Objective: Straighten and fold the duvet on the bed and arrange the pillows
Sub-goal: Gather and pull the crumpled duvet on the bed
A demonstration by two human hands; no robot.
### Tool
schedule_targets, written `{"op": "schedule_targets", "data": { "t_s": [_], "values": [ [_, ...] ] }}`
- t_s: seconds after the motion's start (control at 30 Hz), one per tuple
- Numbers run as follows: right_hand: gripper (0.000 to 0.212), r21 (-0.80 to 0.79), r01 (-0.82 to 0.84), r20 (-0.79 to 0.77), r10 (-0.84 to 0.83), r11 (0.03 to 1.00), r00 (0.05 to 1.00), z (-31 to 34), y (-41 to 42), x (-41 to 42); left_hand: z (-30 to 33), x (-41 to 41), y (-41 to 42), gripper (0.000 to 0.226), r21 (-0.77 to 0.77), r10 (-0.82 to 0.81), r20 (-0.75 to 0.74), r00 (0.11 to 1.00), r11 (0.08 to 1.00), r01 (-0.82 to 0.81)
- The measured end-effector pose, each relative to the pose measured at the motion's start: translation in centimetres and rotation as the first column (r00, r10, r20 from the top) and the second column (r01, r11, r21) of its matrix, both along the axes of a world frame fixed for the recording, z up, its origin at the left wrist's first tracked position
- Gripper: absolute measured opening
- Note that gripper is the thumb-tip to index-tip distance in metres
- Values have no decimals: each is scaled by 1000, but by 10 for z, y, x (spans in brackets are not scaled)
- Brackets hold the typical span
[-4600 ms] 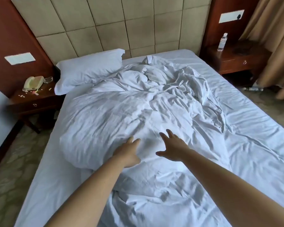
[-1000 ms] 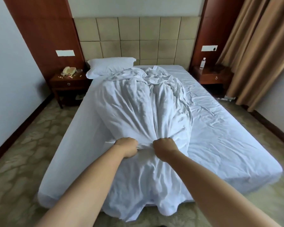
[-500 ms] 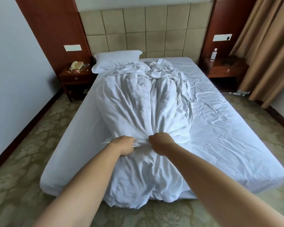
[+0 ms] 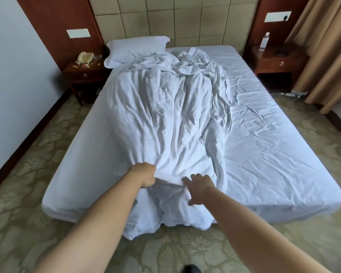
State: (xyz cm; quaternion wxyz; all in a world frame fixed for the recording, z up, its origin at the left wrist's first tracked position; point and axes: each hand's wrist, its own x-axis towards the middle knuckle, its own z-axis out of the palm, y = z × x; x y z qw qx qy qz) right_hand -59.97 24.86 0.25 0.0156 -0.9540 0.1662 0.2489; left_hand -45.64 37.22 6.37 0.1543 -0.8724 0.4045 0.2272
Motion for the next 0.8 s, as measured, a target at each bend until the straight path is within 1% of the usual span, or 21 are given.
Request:
{"op": "schedule_targets", "data": {
  "t_s": [0.03, 0.07, 0.1, 0.13, 0.2, 0.27, 0.3, 0.37, 0.4, 0.43, 0.47, 0.5, 0.53, 0.57, 0.6, 0.63, 0.7, 0.77, 0.8],
  "values": [
    [85, 15, 32, -61, -31, 999, 998, -5, 4, 0, 1, 2, -1, 31, -15, 14, -14, 1000, 1000, -14],
    [89, 30, 73, -76, -71, 997, 995, -9, 9, 2, 2, 3, -1, 30, -38, 24, -32, 999, 999, -25],
    [86, 36, 111, -57, -109, 993, 992, -13, 14, 5, 4, 4, 0, 29, -64, 31, -51, 998, 997, -35],
    [74, 37, 129, -3, -129, 991, 992, -15, 18, 10, 7, 5, 0, 27, -88, 34, -65, 997, 995, -40],
    [43, 64, 130, 160, -139, 989, 977, -7, 26, 22, 15, 6, 5, 25, -134, 44, -87, 995, 989, -55],
    [34, 152, 192, 292, -230, 970, 928, 8, 30, 33, 18, 7, 13, 30, -207, 74, -114, 991, 973, -97],
    [31, 220, 254, 337, -317, 942, 886, 17, 32, 38, 17, 8, 18, 33, -268, 77, -98, 992, 958, -101],
    [22, 346, 377, 395, -497, 859, 773, 36, 30, 44, 11, 9, 28, 41, -399, 41, 33, 999, 917, -25],
    [18, 394, 418, 406, -563, 819, 720, 46, 29, 47, 4, 9, 32, 48, -438, 23, 87, 996, 899, 18],
    [17, 427, 437, 412, -601, 791, 685, 55, 29, 48, -4, 9, 35, 61, -450, 5, 106, 994, 892, 44],
    [17, 448, 437, 421, -616, 779, 666, 64, 30, 49, -12, 8, 36, 78, -440, -11, 77, 997, 897, 44],
    [16, 462, 425, 444, -618, 779, 649, 73, 32, 49, -19, 5, 35, 96, -422, -12, 10, 1000, 907, 16],
    [15, 464, 403, 482, -606, 789, 632, 83, 34, 49, -24, 2, 32, 109, -411, 2, -67, 998, 911, -29],
    [14, 450, 381, 526, -585, 807, 617, 92, 36, 48, -26, -1, 28, 115, -415, 22, -132, 991, 907, -76],
    [15, 426, 366, 570, -560, 827, 601, 100, 37, 46, -27, -4, 22, 114, -440, 39, -182, 983, 890, -117],
    [16, 394, 362, 606, -535, 844, 589, 105, 37, 44, -24, -6, 17, 105, -472, 53, -209, 976, 869, -149],
    [8, 304, 364, 668, -469, 881, 578, 109, 34, 38, -14, -6, 5, 75, -542, 78, -193, 978, 823, -172],
    [12, 182, 403, 719, -400, 897, 568, 101, 30, 28, -3, -3, -3, 48, -622, 108, -178, 978, 758, -197],
    [15, 109, 459, 736, -382, 882, 559, 94, 30, 22, 1, -1, -6, 38, -665, 133, -208, 969, 708, -239]
  ]
}}
